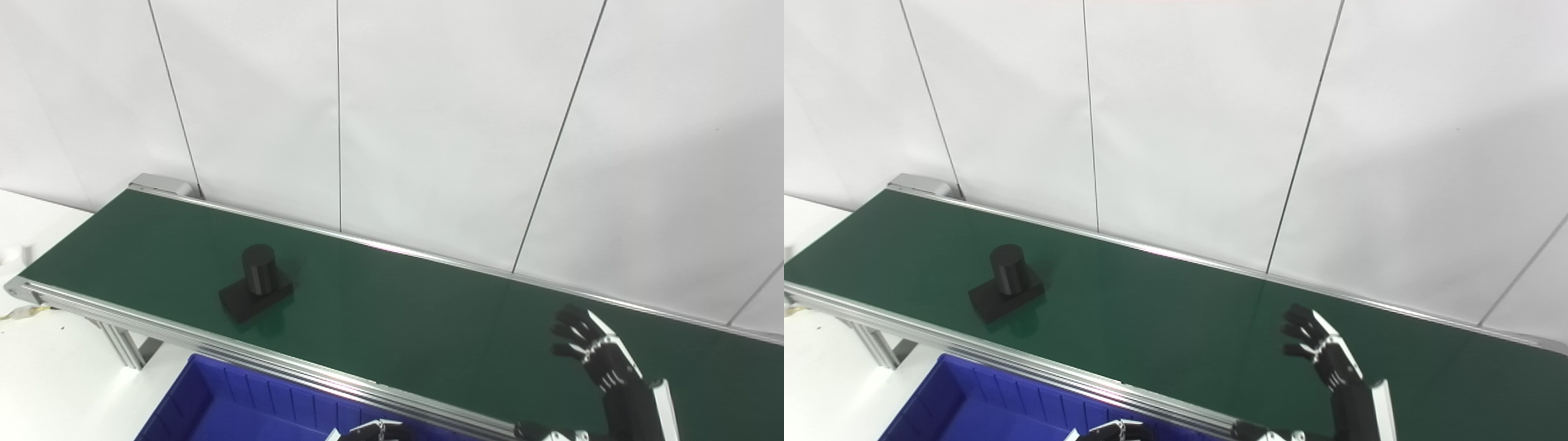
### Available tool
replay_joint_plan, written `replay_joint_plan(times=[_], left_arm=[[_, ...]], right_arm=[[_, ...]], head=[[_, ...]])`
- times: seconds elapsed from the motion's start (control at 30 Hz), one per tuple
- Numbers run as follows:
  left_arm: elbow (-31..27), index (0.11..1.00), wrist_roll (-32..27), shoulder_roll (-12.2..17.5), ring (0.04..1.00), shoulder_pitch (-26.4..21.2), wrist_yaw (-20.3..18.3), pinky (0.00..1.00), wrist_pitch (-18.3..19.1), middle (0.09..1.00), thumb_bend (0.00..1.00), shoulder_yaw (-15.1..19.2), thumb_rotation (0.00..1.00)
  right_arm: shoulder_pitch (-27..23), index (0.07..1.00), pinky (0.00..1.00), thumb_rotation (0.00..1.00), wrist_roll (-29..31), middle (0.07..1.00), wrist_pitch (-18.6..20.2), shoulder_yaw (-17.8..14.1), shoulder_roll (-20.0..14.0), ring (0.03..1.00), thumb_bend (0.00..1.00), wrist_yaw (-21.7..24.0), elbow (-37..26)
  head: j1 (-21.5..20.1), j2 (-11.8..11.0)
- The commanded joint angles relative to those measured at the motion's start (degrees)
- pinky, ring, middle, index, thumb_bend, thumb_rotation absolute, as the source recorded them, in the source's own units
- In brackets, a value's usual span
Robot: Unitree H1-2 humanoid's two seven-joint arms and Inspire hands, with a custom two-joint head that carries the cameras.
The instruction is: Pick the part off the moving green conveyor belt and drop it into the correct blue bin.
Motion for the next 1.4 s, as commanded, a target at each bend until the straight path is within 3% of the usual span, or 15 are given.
replay_joint_plan(times=[0.0, 0.33, 0.87, 1.37], left_arm=[[-0.57, 0.694, -0.71, -0.49, 0.693, -1.25, -0.03, 0.60, -2.32, 0.730, 1.00, 0.28, 0.10], [-1.14, 0.692, -0.16, -0.16, 0.691, -1.13, 0.49, 0.59, -2.32, 0.725, 1.00, 0.15, 0.09], [-4.31, 0.691, 1.82, 2.22, 0.693, 0.69, 2.65, 0.59, -2.32, 0.730, 1.00, -2.53, 0.13], [-2.47, 0.684, 0.78, 1.53, 0.680, -0.02, 3.25, 0.59, -2.32, 0.718, 1.00, -2.79, 0.12]], right_arm=[[-1.71, 0.833, 0.75, 0.19, 0.18, 0.820, 1.59, 0.31, 0.73, 0.814, 0.93, -0.05, -1.68], [-4.92, 0.847, 0.78, 0.15, -2.73, 0.830, 4.36, 0.94, 1.79, 0.832, 0.89, -0.46, -0.85], [-10.46, 0.869, 0.80, 0.25, -5.59, 0.852, 8.04, 1.40, 0.77, 0.844, 0.87, 0.38, 3.91], [-17.42, 0.888, 0.77, 0.29, -9.47, 0.871, 13.55, 3.59, -1.60, 0.839, 0.89, 3.24, 5.17]], head=[[0.08, 0.04], [-0.39, 0.34], [-0.13, 0.32], [-0.48, 0.19]])
